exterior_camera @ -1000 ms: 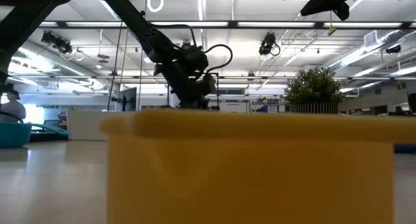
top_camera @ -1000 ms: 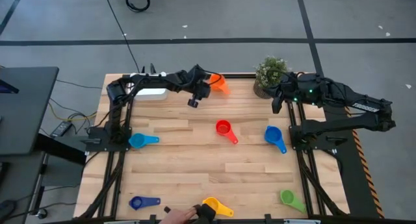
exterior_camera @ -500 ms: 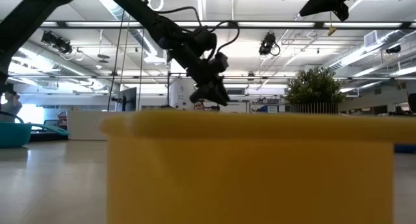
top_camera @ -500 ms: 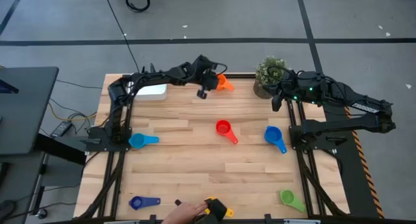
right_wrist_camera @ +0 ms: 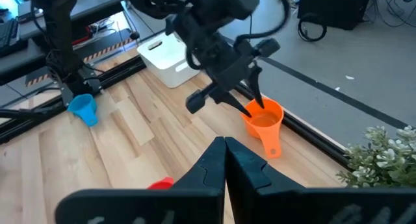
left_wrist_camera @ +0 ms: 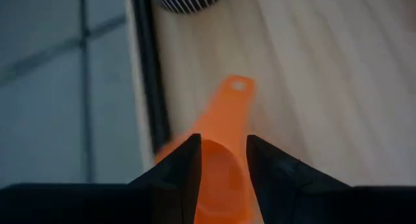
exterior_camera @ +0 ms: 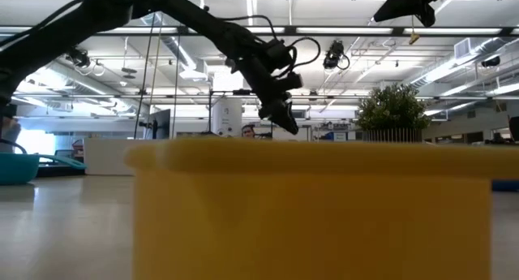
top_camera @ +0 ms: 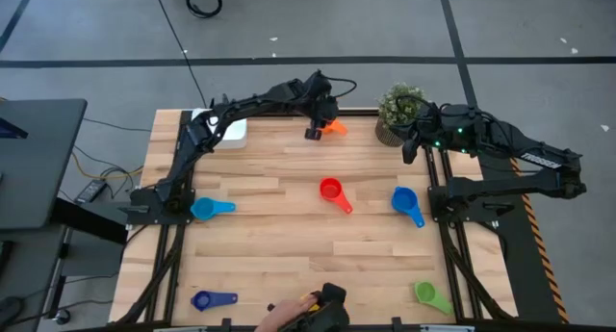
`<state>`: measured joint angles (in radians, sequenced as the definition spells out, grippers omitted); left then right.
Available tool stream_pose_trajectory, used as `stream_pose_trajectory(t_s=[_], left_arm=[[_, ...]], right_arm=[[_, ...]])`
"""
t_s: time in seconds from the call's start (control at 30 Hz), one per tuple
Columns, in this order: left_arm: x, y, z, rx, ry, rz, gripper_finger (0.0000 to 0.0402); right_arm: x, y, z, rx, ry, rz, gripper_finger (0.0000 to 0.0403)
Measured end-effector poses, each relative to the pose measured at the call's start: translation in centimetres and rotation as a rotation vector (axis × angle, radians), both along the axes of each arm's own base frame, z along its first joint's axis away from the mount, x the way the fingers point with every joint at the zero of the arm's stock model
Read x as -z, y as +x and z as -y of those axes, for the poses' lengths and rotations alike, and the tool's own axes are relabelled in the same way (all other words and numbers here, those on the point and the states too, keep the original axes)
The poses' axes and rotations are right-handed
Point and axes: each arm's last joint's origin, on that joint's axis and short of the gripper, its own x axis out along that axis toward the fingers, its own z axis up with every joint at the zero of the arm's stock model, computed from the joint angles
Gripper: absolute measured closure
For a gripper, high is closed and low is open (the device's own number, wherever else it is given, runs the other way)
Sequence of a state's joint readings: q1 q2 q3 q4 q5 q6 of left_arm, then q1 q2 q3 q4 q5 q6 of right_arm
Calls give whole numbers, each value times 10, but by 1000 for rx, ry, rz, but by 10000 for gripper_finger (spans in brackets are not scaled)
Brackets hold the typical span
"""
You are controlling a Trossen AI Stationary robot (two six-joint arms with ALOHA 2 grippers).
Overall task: Nest measuring cups in basket
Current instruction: Prepare the orange measuring cup
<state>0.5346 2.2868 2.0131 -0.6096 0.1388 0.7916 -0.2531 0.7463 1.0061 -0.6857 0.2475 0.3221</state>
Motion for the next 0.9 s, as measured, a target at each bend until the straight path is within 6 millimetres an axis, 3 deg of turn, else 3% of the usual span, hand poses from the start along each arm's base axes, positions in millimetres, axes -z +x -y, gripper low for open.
stream_pose_trajectory(t_s=[0.17,0.37,0.7,0.9], left_arm=[[2,-2,2,-63,-122,2,271],[9,-1,1,-113,-145,-18,271],[38,2,-2,-178,-132,-102,271],[42,1,-3,-179,-132,-116,271]], right_arm=[[0,0,0,-8,4,0,391],[0,0,0,-11,4,-2,391],[0,-1,0,-16,0,-8,391],[1,-1,0,-14,-2,-13,391]])
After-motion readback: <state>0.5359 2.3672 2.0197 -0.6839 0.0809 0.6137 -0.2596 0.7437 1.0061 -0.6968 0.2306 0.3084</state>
